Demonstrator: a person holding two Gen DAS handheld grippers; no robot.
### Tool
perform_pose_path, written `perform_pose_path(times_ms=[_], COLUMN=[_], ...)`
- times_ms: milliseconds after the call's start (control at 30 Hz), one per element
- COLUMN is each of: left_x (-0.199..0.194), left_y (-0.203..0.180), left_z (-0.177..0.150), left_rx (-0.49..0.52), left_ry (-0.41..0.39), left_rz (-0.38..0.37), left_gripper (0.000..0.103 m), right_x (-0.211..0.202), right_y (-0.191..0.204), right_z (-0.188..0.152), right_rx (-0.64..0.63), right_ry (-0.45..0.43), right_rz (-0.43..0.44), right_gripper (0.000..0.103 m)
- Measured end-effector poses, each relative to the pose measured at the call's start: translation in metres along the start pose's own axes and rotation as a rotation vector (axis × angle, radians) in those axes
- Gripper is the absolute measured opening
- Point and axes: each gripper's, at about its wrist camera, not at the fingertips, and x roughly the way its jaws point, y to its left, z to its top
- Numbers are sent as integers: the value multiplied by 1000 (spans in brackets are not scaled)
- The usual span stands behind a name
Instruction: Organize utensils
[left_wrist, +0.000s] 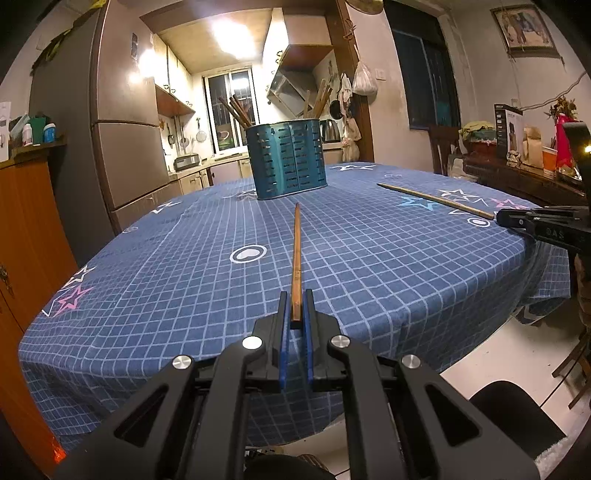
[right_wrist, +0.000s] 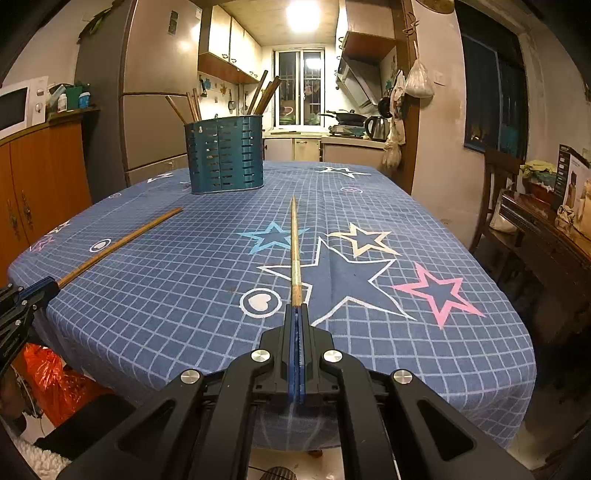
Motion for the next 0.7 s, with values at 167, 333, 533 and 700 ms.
perform_pose_path(times_ms=[167,333,533,700], left_x=[0,0,1,2], left_y=[-1,-2,-3,-3], left_z=[0,-1,-1,-1], left_rx=[8,12,14,15], left_ry=[-1,-5,-4,-4], left_rz=[3,7,8,10], left_gripper=[5,5,5,5], right_x=[1,-4,1,12], right_y=[-3,-6,-5,-1], right_z=[2,-3,-2,7], right_rx=[13,22,-1,-34], right_ry=[10,7,-10,-6], right_rz=[-3,-1,25,36], right_gripper=[13,68,38,23])
